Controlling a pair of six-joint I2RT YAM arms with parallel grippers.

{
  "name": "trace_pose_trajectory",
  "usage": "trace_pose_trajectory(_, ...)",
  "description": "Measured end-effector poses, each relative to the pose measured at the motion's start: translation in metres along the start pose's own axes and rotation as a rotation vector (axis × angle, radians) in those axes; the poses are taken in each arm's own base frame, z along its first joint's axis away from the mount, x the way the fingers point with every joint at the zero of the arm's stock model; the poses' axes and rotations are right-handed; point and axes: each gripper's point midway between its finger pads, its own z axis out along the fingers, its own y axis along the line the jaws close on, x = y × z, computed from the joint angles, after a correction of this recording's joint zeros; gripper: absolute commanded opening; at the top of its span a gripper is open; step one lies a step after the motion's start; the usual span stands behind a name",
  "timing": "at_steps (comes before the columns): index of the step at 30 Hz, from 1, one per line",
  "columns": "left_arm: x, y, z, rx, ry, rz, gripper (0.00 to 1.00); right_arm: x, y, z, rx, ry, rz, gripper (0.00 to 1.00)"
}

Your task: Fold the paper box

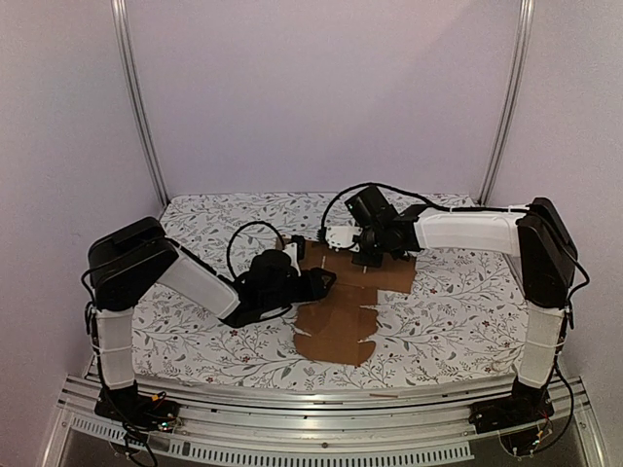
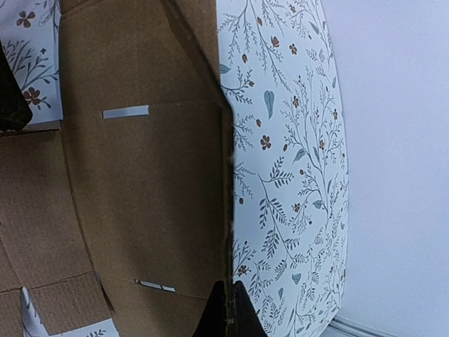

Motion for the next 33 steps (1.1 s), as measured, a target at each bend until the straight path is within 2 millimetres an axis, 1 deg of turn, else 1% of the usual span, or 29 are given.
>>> trace_pose_trajectory(6, 0.019, 0.007, 0.006, 0.007, 0.052, 0.002, 0.53, 0.002, 0.004, 0.005, -0.001, 0.002, -0.014, 0.0)
trace_pose_trajectory(9, 0.02, 0.003, 0.006, 0.03, 0.053, 0.009, 0.54, 0.004, 0.009, 0.01, 0.011, -0.007, -0.04, 0.0)
trace_pose_trajectory(11, 0.02, -0.001, 0.005, 0.05, 0.047, 0.016, 0.55, 0.008, 0.016, 0.015, 0.013, -0.01, -0.07, 0.0)
trace_pose_trajectory(13, 0.021, -0.002, 0.002, 0.061, 0.041, 0.027, 0.57, 0.012, 0.023, 0.019, 0.014, -0.014, -0.103, 0.0)
trace_pose_trajectory(16, 0.028, 0.003, -0.008, 0.057, 0.052, 0.049, 0.58, 0.016, 0.033, 0.024, 0.009, -0.028, -0.151, 0.0)
trace_pose_trajectory(19, 0.029, 0.006, -0.024, 0.052, 0.06, 0.075, 0.58, 0.015, 0.036, 0.025, 0.01, -0.048, -0.184, 0.0)
trace_pose_trajectory(21, 0.025, 0.004, -0.036, 0.053, 0.051, 0.092, 0.58, 0.011, 0.034, 0.025, 0.018, -0.063, -0.193, 0.0)
trace_pose_trajectory(24, 0.006, 0.0, -0.055, 0.049, 0.002, 0.111, 0.55, 0.007, 0.032, 0.025, 0.028, -0.079, -0.203, 0.0)
trace_pose_trajectory(27, -0.011, 0.003, -0.062, 0.032, -0.048, 0.108, 0.46, 0.006, 0.031, 0.024, 0.031, -0.086, -0.208, 0.0)
trace_pose_trajectory(29, -0.023, 0.015, -0.062, -0.001, -0.077, 0.093, 0.34, 0.005, 0.031, 0.024, 0.033, -0.087, -0.21, 0.0)
trace_pose_trajectory(30, -0.028, 0.024, -0.062, -0.027, -0.085, 0.082, 0.29, 0.005, 0.031, 0.024, 0.033, -0.087, -0.212, 0.0)
trace_pose_trajectory(32, -0.036, 0.04, -0.06, -0.071, -0.097, 0.058, 0.23, 0.005, 0.031, 0.024, 0.033, -0.088, -0.213, 0.0)
trace_pose_trajectory(33, -0.039, 0.046, -0.057, -0.091, -0.1, 0.05, 0.23, 0.005, 0.031, 0.024, 0.033, -0.088, -0.213, 0.0)
